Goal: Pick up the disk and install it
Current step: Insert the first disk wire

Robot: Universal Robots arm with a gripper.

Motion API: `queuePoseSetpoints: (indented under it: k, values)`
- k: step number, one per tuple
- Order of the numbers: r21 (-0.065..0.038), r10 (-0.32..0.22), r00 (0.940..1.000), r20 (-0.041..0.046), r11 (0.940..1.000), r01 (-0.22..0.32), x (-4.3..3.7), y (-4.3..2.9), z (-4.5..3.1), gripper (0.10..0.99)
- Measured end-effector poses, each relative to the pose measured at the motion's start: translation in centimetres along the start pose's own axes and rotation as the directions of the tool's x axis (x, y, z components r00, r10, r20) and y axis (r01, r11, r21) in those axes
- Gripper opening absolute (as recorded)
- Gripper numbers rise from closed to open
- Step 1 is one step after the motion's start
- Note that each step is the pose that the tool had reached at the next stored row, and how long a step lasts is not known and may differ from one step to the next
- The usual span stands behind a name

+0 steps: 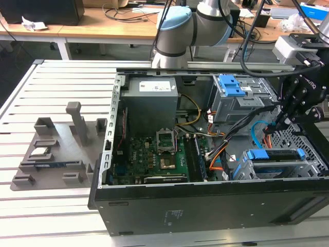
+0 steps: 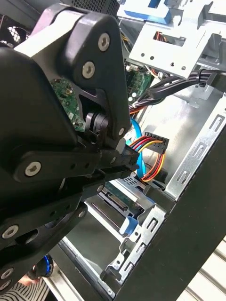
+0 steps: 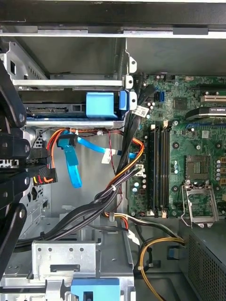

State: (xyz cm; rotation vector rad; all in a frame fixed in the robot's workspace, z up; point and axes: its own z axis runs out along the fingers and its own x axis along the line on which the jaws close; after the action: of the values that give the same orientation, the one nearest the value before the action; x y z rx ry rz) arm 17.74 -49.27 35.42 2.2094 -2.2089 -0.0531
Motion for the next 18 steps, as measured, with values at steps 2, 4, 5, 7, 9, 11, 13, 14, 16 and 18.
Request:
queuePoseSetpoints:
  k: [2,4,5,7,9,11,13,14,16,18]
  values:
    - [0.000,0.000,1.0000,-0.0003,1.0000,0.000,0.30,-0.01,-0.01,0.169]
    - [0.000,0.000,1.0000,-0.0009,1.0000,0.000,0.72,0.00,-0.01,0.169]
    - [0.000,0.000,1.0000,-0.0016,1.0000,0.000,1.15,0.01,-0.01,0.169]
    - [0.000,0.000,1.0000,-0.0020,1.0000,0.000,1.69,0.03,-0.02,0.169]
    - [0.000,0.000,1.0000,-0.0020,1.0000,0.000,2.66,0.10,-0.02,0.169]
    - [0.000,0.000,1.0000,-0.0019,1.0000,0.000,3.60,0.21,-0.01,0.169]
    - [0.000,0.000,1.0000,-0.0020,1.0000,0.000,4.35,0.27,-0.01,0.169]
    - [0.000,0.000,1.0000,-0.0020,1.0000,0.000,5.03,0.31,0.01,0.169]
    - [0.000,0.000,1.0000,-0.0019,1.0000,0.000,5.69,0.31,0.06,0.169]
    - [0.000,0.000,1.0000,-0.0020,1.0000,0.000,5.69,0.28,0.34,0.169]
